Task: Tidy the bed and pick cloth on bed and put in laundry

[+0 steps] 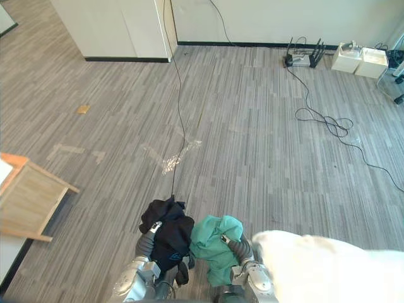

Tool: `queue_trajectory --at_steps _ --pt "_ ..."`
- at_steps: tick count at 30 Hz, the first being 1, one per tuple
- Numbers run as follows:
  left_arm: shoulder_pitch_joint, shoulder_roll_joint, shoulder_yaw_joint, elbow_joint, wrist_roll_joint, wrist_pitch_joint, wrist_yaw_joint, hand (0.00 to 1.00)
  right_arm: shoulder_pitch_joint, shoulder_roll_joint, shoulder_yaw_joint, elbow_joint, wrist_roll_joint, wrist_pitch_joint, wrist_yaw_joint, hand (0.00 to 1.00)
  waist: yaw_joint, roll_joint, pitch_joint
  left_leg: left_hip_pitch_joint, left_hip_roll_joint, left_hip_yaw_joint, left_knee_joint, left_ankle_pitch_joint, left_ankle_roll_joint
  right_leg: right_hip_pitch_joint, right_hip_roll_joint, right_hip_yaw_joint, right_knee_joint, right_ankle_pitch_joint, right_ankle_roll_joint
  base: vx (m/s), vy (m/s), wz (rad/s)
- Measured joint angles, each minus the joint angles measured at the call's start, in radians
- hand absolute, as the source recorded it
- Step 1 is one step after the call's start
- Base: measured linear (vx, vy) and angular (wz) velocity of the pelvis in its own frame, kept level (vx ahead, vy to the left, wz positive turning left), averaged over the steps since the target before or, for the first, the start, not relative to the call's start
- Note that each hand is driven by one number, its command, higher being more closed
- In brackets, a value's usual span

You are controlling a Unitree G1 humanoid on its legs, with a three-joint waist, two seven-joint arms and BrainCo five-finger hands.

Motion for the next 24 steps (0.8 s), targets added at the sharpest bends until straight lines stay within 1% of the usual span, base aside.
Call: queue_trajectory --at_steps 1,2,3,4,5,6,7,8,9,10,11,12,13,14,15,16,17,18,19,20,21,22,23,24 --pt "-0.003 -0.005 0.000 0.004 -0.026 0.000 0.005 1.00 0.002 0.004 -0.004 0.001 0.014 -0.002 -0.006 1.00 0.001 -0.019 -0.004 0.014 -0.023 0.005 0.008 -0.034 0.023 -0.035 -0.040 0.002 0.103 -0.005 0.030 0.65 0.221 0.18" --pt "-0.009 -0.004 0.007 0.006 -0.050 0.000 0.008 1.00 0.008 0.007 -0.008 0.004 0.026 -0.002 -0.012 1.00 0.002 -0.040 -0.006 0.035 -0.044 0.007 0.042 -0.071 0.039 -0.086 -0.085 0.003 0.278 0.020 0.071 0.64 0.234 0.17" --pt "-0.009 -0.002 0.007 0.007 -0.060 0.001 0.009 1.00 0.011 0.019 -0.014 0.004 0.026 -0.002 -0.014 1.00 0.003 -0.049 -0.007 0.051 -0.051 0.003 0.057 -0.098 0.042 -0.115 -0.105 0.003 0.378 0.053 0.091 0.63 0.219 0.28" --pt "-0.004 -0.003 0.011 0.014 -0.067 0.001 0.010 1.00 0.016 0.030 -0.022 0.005 0.026 -0.009 -0.019 1.00 0.001 -0.058 -0.008 0.096 -0.064 -0.019 0.074 -0.148 0.043 -0.181 -0.141 0.004 0.572 0.150 0.087 0.62 0.198 0.24" --pt "-0.004 0.001 0.013 0.024 -0.066 0.001 0.011 1.00 0.019 0.035 -0.023 0.005 0.026 -0.016 -0.019 1.00 -0.001 -0.058 -0.008 0.124 -0.067 -0.028 0.076 -0.170 0.042 -0.209 -0.156 0.004 0.669 0.168 0.082 0.60 0.166 0.33" --pt "0.003 0.008 0.018 0.044 -0.063 0.001 0.019 1.00 0.027 0.036 -0.016 0.007 0.026 -0.025 -0.018 1.00 -0.004 -0.053 -0.008 0.192 -0.071 -0.058 0.062 -0.196 0.037 -0.256 -0.177 -0.008 0.816 0.162 0.067 0.56 0.126 0.43" --pt "0.015 0.018 0.018 0.055 -0.052 -0.001 0.025 1.00 0.043 0.038 -0.003 0.007 0.026 -0.039 -0.018 1.00 -0.011 -0.043 -0.012 0.257 -0.071 -0.099 0.035 -0.211 0.028 -0.298 -0.179 -0.028 0.881 0.146 0.039 0.54 0.104 0.55" --pt "0.021 0.021 0.018 0.059 -0.052 -0.003 0.026 1.00 0.051 0.038 0.004 0.007 0.026 -0.051 -0.018 1.00 -0.016 -0.039 -0.015 0.284 -0.071 -0.121 0.017 -0.213 0.027 -0.320 -0.178 -0.038 0.887 0.136 0.026 0.51 0.047 0.83" --pt "0.022 0.024 0.017 0.073 -0.053 -0.017 0.026 1.00 0.064 0.043 0.007 0.005 0.026 -0.073 -0.019 1.00 -0.031 -0.036 -0.015 0.331 -0.070 -0.167 -0.013 -0.219 0.022 -0.370 -0.172 -0.053 0.861 0.113 0.017 0.48 -0.009 0.99" --pt "0.008 0.028 0.017 0.080 -0.053 -0.020 0.026 1.00 0.071 0.044 0.007 0.005 0.026 -0.095 -0.019 1.00 -0.041 -0.024 -0.008 0.371 -0.067 -0.213 -0.039 -0.235 0.012 -0.439 -0.167 -0.058 0.797 0.087 0.006 0.47 -0.037 1.01" --pt "0.002 0.030 0.016 0.086 -0.053 -0.020 0.026 1.00 0.070 0.043 0.005 0.004 0.026 -0.101 -0.019 1.00 -0.043 -0.025 -0.007 0.388 -0.062 -0.232 -0.047 -0.244 0.007 -0.472 -0.165 -0.062 0.743 0.076 0.004 0.54 -0.122 0.98" --pt "-0.012 0.031 0.016 0.111 -0.053 -0.021 0.026 1.00 0.071 0.038 0.005 0.005 0.026 -0.108 -0.020 1.00 -0.049 -0.011 0.001 0.418 -0.046 -0.270 -0.050 -0.261 -0.004 -0.515 -0.154 -0.076 0.600 0.081 0.005 0.45 -0.135 1.05" --pt "-0.021 0.037 0.017 0.130 -0.053 -0.021 0.026 1.00 0.070 0.035 0.008 0.016 0.027 -0.116 -0.020 1.00 -0.061 0.009 0.014 0.453 -0.017 -0.310 -0.050 -0.276 -0.018 -0.530 -0.135 -0.089 0.395 0.120 0.015 0.46 -0.159 1.07" --pt "-0.022 0.042 0.018 0.134 -0.053 -0.021 0.026 1.00 0.070 0.036 0.008 0.017 0.026 -0.118 -0.020 1.00 -0.063 0.010 0.015 0.468 -0.006 -0.325 -0.050 -0.282 -0.026 -0.532 -0.122 -0.084 0.281 0.165 0.024 0.46 -0.223 1.11" --pt "-0.020 0.062 0.019 0.136 -0.054 -0.024 0.025 1.00 0.069 0.041 0.008 0.018 0.027 -0.133 -0.019 1.00 -0.067 0.007 0.009 0.474 0.000 -0.353 -0.046 -0.295 -0.048 -0.546 -0.108 -0.046 0.059 0.269 0.051 0.48 -0.257 1.08" --pt "-0.024 0.079 0.027 0.136 -0.054 -0.026 0.024 1.00 0.066 0.043 0.009 0.018 0.027 -0.145 -0.018 1.00 -0.066 -0.014 0.007 0.485 0.001 -0.387 -0.031 -0.334 -0.073 -0.573 -0.115 0.024 -0.038 0.332 0.086 0.59 -0.375 1.11" --pt "-0.024 0.083 0.035 0.137 -0.055 -0.027 0.024 1.00 0.065 0.043 0.009 0.018 0.027 -0.146 -0.018 1.00 -0.066 -0.027 0.006 0.496 0.001 -0.408 -0.022 -0.363 -0.091 -0.581 -0.121 0.057 -0.057 0.347 0.094 0.44 -0.320 1.04" --pt "-0.021 0.087 0.041 0.150 -0.057 -0.027 0.024 1.00 0.065 0.042 0.010 0.024 0.029 -0.146 -0.015 1.00 -0.066 -0.039 0.008 0.515 0.016 -0.441 0.003 -0.416 -0.113 -0.581 -0.115 0.094 -0.027 0.432 0.090 0.63 -0.498 1.07" --pt "-0.021 0.070 0.043 0.169 -0.057 -0.026 0.023 1.00 0.059 0.019 0.008 0.036 0.055 -0.146 -0.012 1.00 -0.066 0.019 0.003 0.514 0.074 -0.482 0.059 -0.478 -0.119 -0.598 -0.077 0.092 0.101 0.448 0.061 0.51 -0.411 0.99" --pt "-0.004 0.059 0.042 0.172 -0.057 -0.028 0.019 1.00 0.046 0.006 0.007 0.032 0.069 -0.146 -0.011 1.00 -0.061 0.045 -0.005 0.508 0.101 -0.485 0.096 -0.488 -0.112 -0.626 -0.068 0.069 0.192 0.394 -0.004 0.59 -0.463 0.72" --pt "0.001 0.052 0.046 0.179 -0.058 -0.029 0.019 1.00 0.030 0.000 0.008 0.037 0.075 -0.145 -0.009 1.00 -0.055 0.052 -0.001 0.496 0.108 -0.483 0.144 -0.481 -0.103 -0.634 -0.072 0.059 0.247 0.351 -0.018 0.47 -0.384 0.50" --pt "0.005 0.043 0.052 0.191 -0.070 -0.028 0.015 1.00 0.012 -0.002 0.008 0.044 0.077 -0.143 0.001 1.00 -0.058 0.053 -0.001 0.428 0.117 -0.473 0.315 -0.428 -0.073 -0.622 -0.085 0.028 0.310 0.279 -0.040 0.46 -0.388 0.45" --pt "0.013 0.038 0.057 0.191 -0.077 -0.028 0.013 1.00 0.002 -0.003 0.008 0.044 0.077 -0.143 0.008 1.00 -0.058 0.059 -0.005 0.392 0.130 -0.469 0.388 -0.390 -0.092 -0.605 -0.084 0.016 0.310 0.257 -0.043 0.43 -0.363 0.53" --pt "0.025 0.030 0.067 0.191 -0.091 -0.028 -0.002 1.00 -0.013 -0.007 0.008 0.044 0.081 -0.143 0.027 1.00 -0.056 0.068 -0.010 0.333 0.155 -0.457 0.498 -0.313 -0.128 -0.576 -0.074 -0.006 0.294 0.234 -0.047 0.33 -0.252 0.44"
